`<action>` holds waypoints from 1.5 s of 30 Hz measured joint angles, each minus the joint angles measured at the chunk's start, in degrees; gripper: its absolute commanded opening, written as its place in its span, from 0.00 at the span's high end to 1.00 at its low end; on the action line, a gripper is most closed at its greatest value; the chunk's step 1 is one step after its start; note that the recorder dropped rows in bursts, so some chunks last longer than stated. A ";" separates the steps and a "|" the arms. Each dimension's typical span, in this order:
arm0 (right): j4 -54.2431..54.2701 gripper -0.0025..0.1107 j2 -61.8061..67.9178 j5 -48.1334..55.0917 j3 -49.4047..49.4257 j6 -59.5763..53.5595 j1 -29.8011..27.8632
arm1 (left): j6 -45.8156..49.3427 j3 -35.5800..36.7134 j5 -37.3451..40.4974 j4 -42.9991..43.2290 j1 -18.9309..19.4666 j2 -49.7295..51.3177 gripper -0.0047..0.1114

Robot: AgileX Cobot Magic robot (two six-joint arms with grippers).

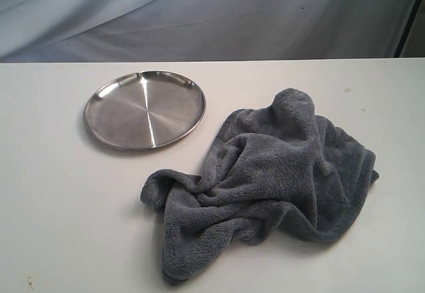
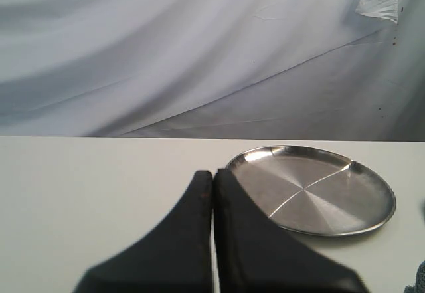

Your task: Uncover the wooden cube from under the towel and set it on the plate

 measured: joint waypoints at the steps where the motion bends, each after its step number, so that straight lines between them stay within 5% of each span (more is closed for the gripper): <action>1: 0.00 0.98 0.00 -1.46 0.00 0.00 0.00 | 0.00 0.00 0.00 0.00 0.00 0.00 0.95; 19: 3.06 0.98 -0.17 3.31 -14.74 0.00 0.00 | 0.00 0.00 0.00 0.00 0.00 0.00 0.95; 27: 3.53 0.98 0.82 17.20 -17.58 -0.20 0.00 | 0.00 0.00 0.00 0.00 0.00 0.00 0.95; 39: 5.70 0.98 22.41 31.49 -27.26 0.12 0.00 | 0.00 0.00 0.00 0.00 0.00 0.00 0.95; 45: 8.97 0.98 44.02 46.47 -44.40 -0.07 0.00 | 0.00 0.00 0.00 0.00 0.00 0.00 0.95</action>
